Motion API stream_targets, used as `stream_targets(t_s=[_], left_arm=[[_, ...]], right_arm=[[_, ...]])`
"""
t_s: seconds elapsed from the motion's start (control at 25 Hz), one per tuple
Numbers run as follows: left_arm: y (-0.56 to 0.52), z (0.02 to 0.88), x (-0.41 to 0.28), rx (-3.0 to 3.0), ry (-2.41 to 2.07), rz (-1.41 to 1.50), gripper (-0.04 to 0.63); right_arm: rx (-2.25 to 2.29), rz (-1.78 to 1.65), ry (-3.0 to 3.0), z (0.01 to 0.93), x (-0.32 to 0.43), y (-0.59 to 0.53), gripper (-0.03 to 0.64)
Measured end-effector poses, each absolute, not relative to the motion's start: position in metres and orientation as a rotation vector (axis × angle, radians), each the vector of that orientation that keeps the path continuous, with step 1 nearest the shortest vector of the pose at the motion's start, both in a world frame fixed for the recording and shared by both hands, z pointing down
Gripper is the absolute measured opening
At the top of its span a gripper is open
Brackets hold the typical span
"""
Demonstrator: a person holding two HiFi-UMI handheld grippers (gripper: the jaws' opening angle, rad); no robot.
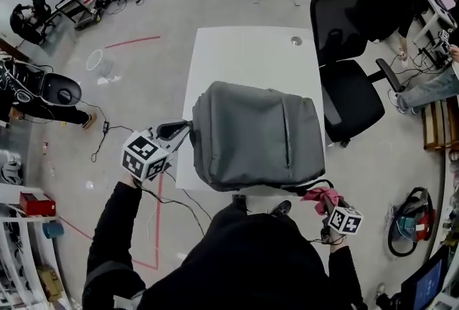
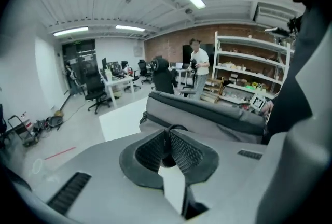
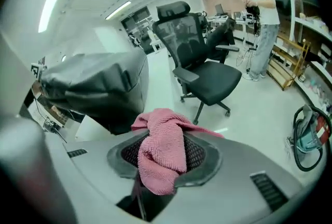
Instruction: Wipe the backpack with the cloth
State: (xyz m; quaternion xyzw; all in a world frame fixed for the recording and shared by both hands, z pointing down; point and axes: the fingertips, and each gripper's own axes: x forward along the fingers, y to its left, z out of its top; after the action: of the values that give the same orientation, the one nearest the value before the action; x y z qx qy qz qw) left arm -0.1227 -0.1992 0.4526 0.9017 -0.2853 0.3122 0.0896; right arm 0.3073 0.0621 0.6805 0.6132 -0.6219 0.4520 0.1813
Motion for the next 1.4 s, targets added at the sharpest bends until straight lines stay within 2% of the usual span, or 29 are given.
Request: stream_targets(t_s=[0.16,0.24,0.56,0.76,0.88,0.92,0.96,1.04,1.2,1.32,1.4], left_arm=[[-0.208,0.546,-0.162,2.591,-0.874,1.201,0.043],[-0.208,0.579,-0.175,2.552,-0.879,1.243,0.043],[-0.208,0.637,-0.219,2.346,-0.961,1.051,0.044],[-0.198,0.662,-0.266,2.27,-1.082,0.888,0.081],[-0.188,0.673,-0.282,2.312,-1.129,0.919,0.128],[-0.184,0.677,-0.291,2.32,-1.13,0.965,0.221],[-0.18,0.682,-0.299,2.327,-1.118,1.023,0.249],[-0.176,0.692,-0.31,2.352,-1.082,1.159,0.261],[-0.186,0.668,-0.345,2.377,-1.226,1.26,0.259],[-0.192,0.593,-0.367,2.369,-1.505,1.023,0.197],[-0.183,0.525,-0.338,2.47,-1.585,0.854,0.159]], right_arm=[[1.88,1.142,-1.789,0.632,0.309,0.025,0.141],[1.944,1.099,-1.809,0.608,0.305,0.013,0.141],[2.057,1.005,-1.845,0.538,0.273,-0.008,0.141],[2.1,0.995,-1.823,0.524,0.248,-0.016,0.141],[2.105,1.007,-1.784,0.532,0.24,-0.007,0.141],[2.099,1.016,-1.773,0.535,0.235,-0.005,0.141],[2.09,1.024,-1.765,0.537,0.229,-0.004,0.141],[2.078,1.038,-1.754,0.539,0.22,-0.002,0.141],[2.089,1.034,-1.76,0.535,0.209,-0.002,0.141],[2.127,0.985,-1.812,0.517,0.218,0.002,0.141],[2.152,0.949,-1.866,0.507,0.231,0.01,0.141]])
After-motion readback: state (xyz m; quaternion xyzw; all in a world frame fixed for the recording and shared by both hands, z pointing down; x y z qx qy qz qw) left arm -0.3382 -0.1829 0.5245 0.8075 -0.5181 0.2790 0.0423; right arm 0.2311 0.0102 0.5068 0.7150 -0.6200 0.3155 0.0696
